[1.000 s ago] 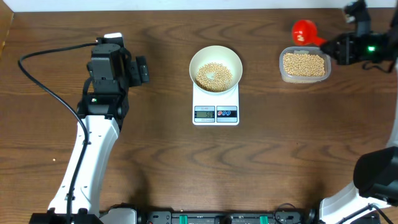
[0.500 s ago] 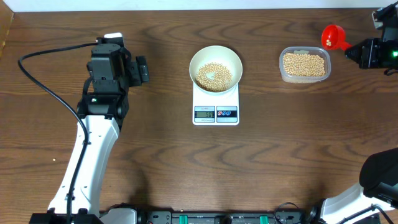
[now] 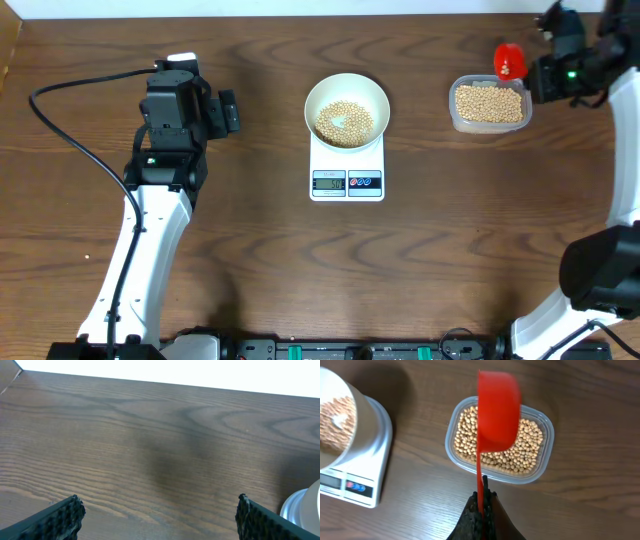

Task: Scoop item into bowl and weigh 50g on scale
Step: 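Move the red scoop back right over the soybean tub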

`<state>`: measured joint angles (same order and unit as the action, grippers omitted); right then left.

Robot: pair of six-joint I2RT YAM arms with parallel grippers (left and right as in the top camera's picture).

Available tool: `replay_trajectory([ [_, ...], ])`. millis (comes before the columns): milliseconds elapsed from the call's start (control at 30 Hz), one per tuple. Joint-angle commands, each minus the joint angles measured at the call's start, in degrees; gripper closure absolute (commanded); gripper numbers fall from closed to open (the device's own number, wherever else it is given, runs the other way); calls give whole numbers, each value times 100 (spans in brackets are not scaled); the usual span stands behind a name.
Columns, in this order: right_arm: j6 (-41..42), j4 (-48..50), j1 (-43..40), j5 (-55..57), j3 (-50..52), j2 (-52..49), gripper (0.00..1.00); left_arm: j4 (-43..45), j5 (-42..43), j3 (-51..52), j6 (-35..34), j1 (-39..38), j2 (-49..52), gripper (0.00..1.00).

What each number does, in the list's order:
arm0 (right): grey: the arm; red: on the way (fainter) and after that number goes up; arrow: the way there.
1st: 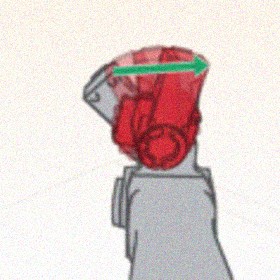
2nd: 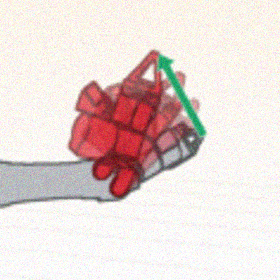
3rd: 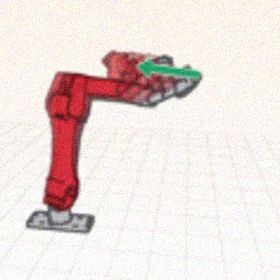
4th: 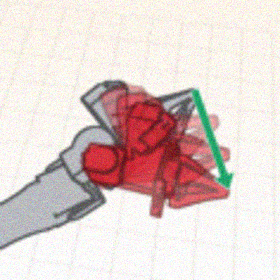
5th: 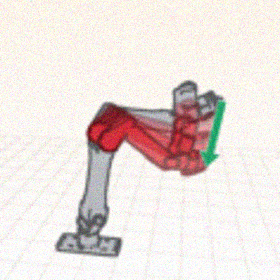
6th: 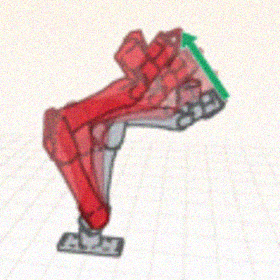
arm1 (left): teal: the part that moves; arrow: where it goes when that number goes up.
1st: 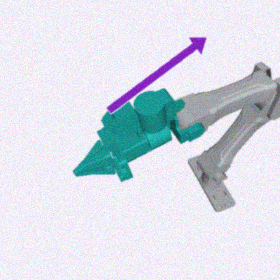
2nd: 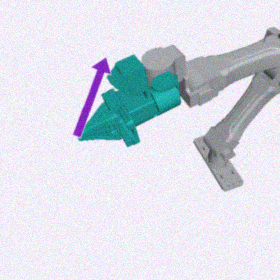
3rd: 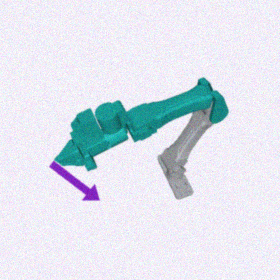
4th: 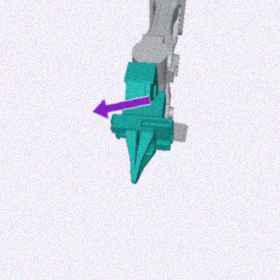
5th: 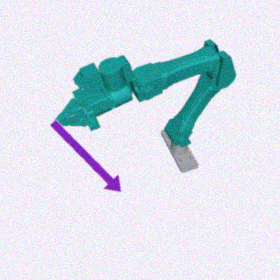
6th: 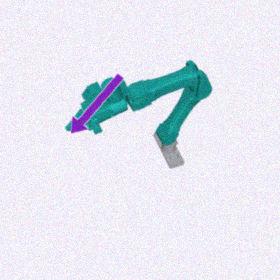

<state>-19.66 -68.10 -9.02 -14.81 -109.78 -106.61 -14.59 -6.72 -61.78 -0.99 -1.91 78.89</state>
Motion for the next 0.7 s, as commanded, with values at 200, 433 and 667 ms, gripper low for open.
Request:
replay_trajectory([
  [200, 79, -138, 560, 1727, 13, -46, 99, 4, 9, -33, 98, 24, 31, 1],
  [433, 76, -136, 979, 2651, 13, -46, 99, 4, 9, -33, 98, 24, 31, 1],
  [667, 33, -136, 1403, 3530, 13, -46, 99, 4, 9, -33, 98, 24, 31, 1],
])
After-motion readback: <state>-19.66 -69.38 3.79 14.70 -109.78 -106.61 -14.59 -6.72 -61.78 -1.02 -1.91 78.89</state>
